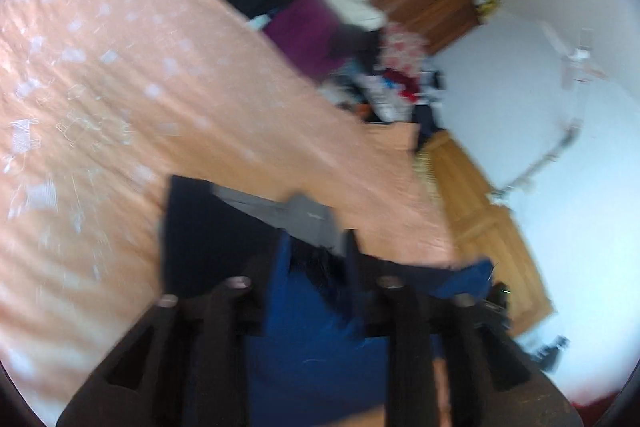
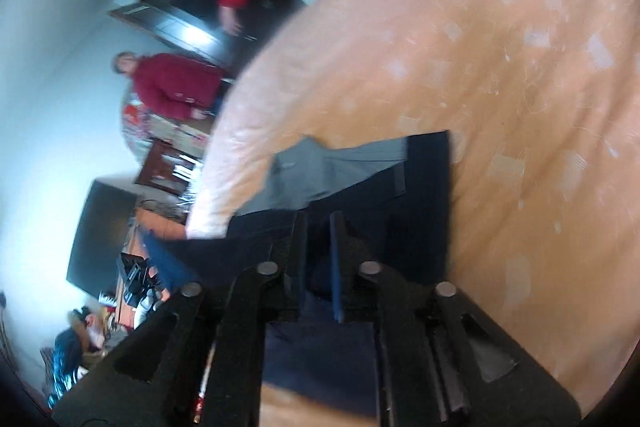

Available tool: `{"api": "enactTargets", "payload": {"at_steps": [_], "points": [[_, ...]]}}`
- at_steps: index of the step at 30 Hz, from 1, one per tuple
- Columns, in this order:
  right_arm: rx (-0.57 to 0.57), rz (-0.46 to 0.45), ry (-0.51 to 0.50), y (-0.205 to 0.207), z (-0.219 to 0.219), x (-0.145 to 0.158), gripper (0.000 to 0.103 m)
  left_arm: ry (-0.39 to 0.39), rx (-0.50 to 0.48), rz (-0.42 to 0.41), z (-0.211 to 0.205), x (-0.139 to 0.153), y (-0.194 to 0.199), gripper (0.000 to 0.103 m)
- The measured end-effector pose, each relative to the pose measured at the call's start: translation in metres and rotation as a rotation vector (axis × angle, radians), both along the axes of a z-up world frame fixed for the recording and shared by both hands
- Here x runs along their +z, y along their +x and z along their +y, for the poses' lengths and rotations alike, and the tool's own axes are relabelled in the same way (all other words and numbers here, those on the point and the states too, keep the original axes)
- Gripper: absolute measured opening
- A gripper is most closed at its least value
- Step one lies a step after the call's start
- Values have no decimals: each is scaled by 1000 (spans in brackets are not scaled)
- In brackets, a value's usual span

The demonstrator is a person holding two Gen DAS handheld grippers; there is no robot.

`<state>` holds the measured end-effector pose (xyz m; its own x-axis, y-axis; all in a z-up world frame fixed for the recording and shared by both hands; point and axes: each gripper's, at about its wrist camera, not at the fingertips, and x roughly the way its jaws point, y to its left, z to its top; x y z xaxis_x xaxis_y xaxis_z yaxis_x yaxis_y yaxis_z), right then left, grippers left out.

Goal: Fold small clothes

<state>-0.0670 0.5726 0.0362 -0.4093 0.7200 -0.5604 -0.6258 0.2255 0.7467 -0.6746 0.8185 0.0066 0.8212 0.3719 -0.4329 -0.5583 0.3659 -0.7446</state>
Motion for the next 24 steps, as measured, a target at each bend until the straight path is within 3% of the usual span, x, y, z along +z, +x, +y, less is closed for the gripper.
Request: {"api": "enactTargets", "payload": {"at_steps": [1,3,4,6,11,16,19,24], "points": [[-35,-19,-59,11,10,-21,41,-36,16,50,18,-22,6,61],[-68,-25,-106,25,21,-43,54,-136,85,178,45,-68,9,61],[-79,-15,-125,29,23,-55,54,-183,99,197,53,-90,9,61],[-47,-36,-136,24,25,-66,54,-180,96,223,52,-101,13,61],[64,-252,-132,-9,44,-65,54,-33,27,288,23,-76,21,65],[113,-335,-146,-20,73,-75,59,62,-27,295,9,-42,14,68],[103,-365,-148,-22,74,-75,59,46,-74,359,23,-42,20,69],[132,-524,-92,-42,62,-56,59,95,-166,442,39,-51,45,67]]}}
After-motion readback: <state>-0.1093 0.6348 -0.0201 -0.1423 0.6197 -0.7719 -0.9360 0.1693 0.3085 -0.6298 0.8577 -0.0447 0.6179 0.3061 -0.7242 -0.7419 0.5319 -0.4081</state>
